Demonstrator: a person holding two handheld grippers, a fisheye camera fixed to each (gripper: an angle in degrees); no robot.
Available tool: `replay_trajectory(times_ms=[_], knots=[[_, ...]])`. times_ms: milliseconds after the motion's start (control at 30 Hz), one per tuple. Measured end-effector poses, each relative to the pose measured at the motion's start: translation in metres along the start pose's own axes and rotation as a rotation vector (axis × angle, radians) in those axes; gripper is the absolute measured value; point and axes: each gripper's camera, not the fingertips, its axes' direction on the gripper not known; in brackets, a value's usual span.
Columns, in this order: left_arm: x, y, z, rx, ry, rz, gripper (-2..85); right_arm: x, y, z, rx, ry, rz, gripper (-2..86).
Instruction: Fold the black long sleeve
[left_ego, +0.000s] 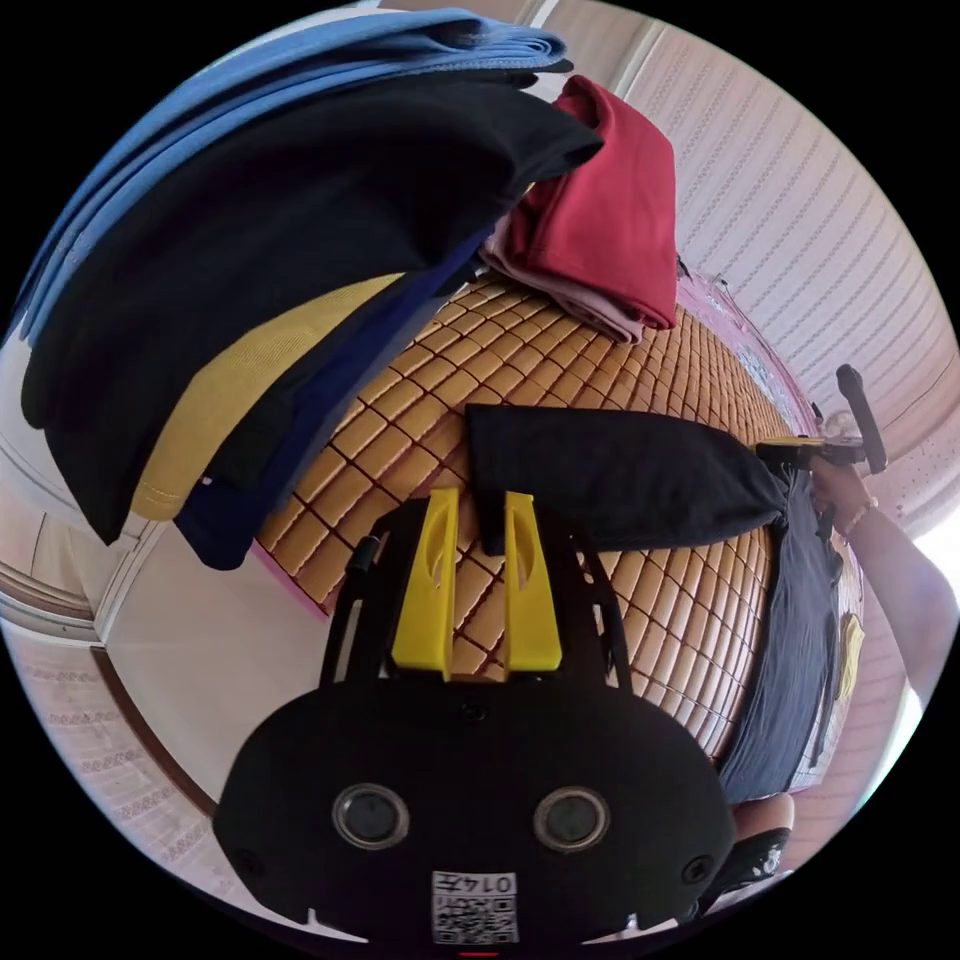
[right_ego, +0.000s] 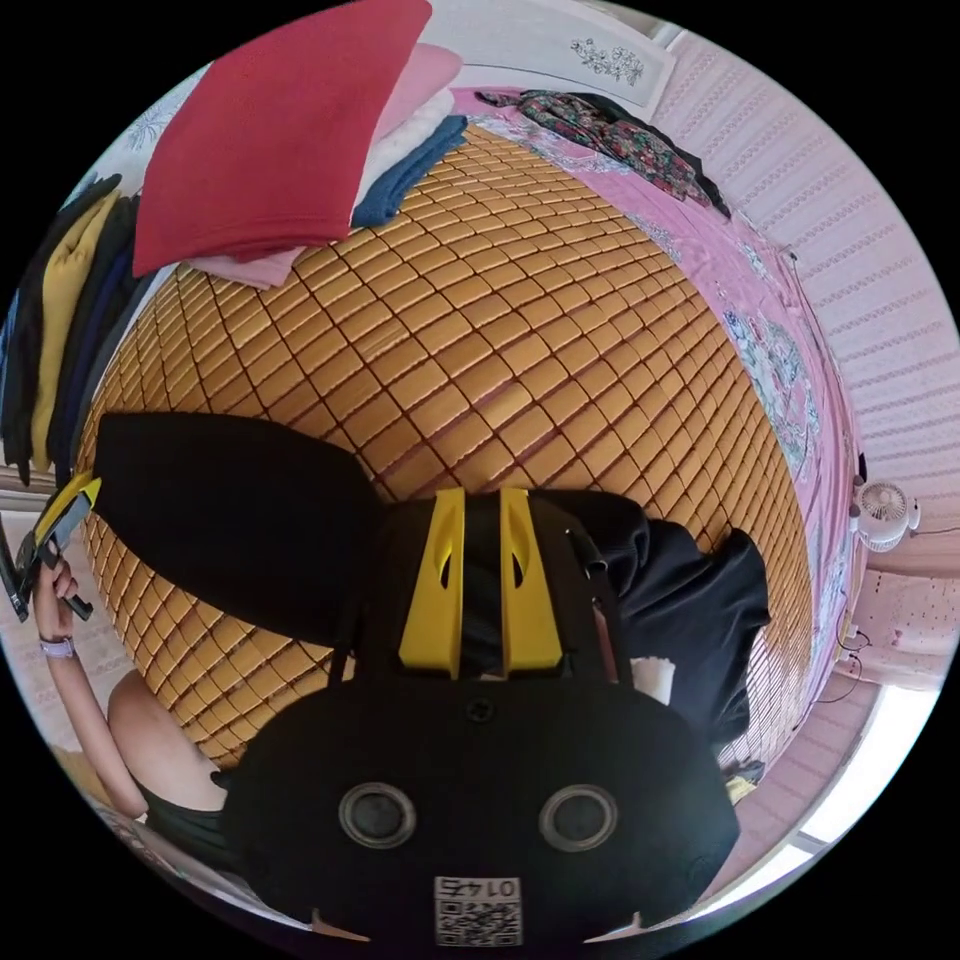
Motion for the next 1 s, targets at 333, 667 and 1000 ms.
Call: replay_trajectory(times_ms=[333, 667, 1000], knots=[[-0.04, 0.02, -0.008, 0.074, 0.082, -0.06, -0.9, 0.033, 0.001, -0.016, 0.069, -0.078, 0.078, 1.1], [-0.064, 0.028, 0.007, 0.041, 0.098, -0.065, -1.0, 0.048, 0.032, 0.006, 0.012, -0.127, 0.21, 0.4], [-0.086, 0.028, 0.009, 0.054, 0.136, -0.069, -1.0, 0.079, 0.049, -0.002, 0.121, -0.274, 0.335, -0.5]])
